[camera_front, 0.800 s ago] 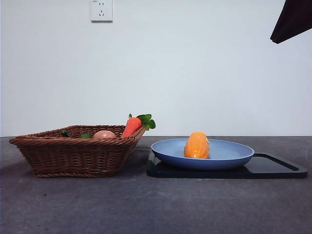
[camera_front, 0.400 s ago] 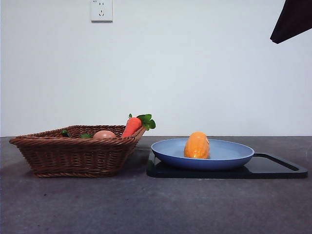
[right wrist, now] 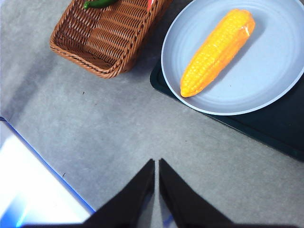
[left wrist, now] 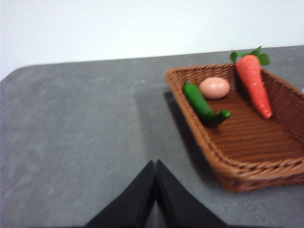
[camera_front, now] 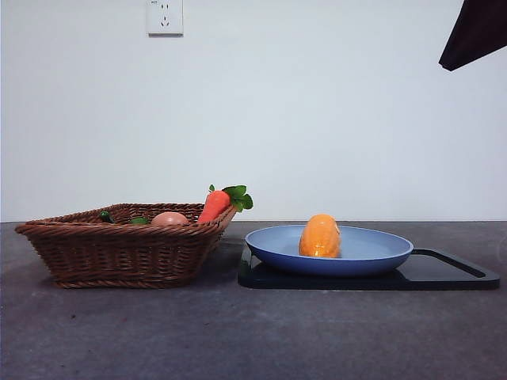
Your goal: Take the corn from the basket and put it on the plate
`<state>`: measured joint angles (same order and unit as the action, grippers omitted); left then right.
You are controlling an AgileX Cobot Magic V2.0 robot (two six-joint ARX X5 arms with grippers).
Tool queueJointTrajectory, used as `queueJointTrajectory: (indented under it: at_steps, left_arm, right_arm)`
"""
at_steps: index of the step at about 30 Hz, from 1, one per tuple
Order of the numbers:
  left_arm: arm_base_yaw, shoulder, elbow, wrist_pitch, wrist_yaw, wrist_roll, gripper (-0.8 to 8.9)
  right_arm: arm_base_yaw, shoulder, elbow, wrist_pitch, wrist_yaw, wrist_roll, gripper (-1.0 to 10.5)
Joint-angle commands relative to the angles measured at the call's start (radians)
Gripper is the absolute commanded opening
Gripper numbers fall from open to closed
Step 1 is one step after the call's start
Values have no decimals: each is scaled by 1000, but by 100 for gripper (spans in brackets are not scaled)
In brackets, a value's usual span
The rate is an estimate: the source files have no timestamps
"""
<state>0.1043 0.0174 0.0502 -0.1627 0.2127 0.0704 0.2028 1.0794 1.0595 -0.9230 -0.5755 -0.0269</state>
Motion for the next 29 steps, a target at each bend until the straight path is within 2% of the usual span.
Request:
queueJointTrajectory:
  at_steps: [1,9,29]
  left_arm:
    - [3,-15,-2,-34,-19,-19,4]
    - [3,-14,-2,-153,-27,-23,4]
    - [3,-12,-2,-152,-26,-24,4]
  right_arm:
    - [3,10,16,10,-1,-11,2]
    - [3,10,16,10,-1,-11,2]
    - [3,10,16,10,-1,-11,2]
